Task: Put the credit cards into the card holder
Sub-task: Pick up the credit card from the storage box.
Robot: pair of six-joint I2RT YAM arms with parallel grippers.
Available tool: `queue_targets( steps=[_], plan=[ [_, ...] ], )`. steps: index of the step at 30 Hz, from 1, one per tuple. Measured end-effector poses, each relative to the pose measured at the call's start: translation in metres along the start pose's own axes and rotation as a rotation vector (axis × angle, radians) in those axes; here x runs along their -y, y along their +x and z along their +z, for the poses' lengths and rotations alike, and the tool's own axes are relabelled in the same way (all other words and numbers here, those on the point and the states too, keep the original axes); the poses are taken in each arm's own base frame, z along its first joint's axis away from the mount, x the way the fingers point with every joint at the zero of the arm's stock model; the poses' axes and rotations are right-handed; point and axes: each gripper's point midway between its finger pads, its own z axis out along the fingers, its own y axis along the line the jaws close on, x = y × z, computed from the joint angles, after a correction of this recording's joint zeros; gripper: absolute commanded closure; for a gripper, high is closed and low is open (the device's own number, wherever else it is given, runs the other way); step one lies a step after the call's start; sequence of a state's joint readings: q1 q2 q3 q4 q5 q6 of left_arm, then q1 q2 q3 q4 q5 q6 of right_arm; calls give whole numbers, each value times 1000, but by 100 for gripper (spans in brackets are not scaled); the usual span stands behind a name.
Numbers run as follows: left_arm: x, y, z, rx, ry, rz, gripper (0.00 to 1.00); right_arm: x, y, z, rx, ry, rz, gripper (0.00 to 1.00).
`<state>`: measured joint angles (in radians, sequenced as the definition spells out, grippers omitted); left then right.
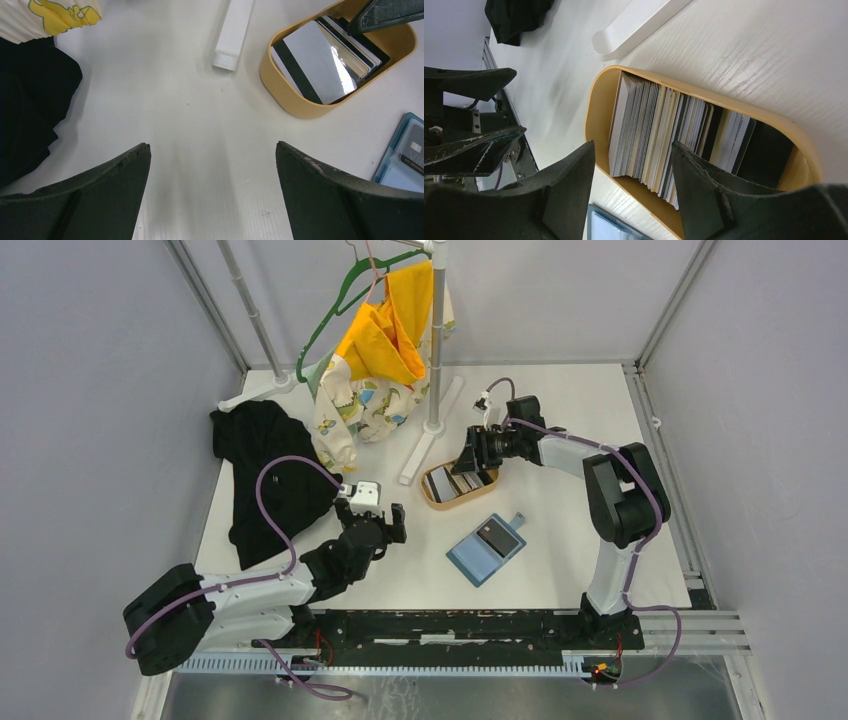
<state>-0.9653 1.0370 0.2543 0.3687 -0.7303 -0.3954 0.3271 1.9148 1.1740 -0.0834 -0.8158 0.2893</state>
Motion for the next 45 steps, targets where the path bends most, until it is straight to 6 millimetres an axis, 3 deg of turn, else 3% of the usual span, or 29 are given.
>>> queue_targets(
  steps=[15,34,45],
  plan=[
    [2,-1,1,-1,-1,1,2,21,7,-6,-34,126,-83,35],
    [2,1,2,-9,-3,8,3,24,14,-4,-62,125,-69,34],
    [4,-2,4,-6,-2,6,4,15,18,-1,-74,73,-25,36]
  ],
)
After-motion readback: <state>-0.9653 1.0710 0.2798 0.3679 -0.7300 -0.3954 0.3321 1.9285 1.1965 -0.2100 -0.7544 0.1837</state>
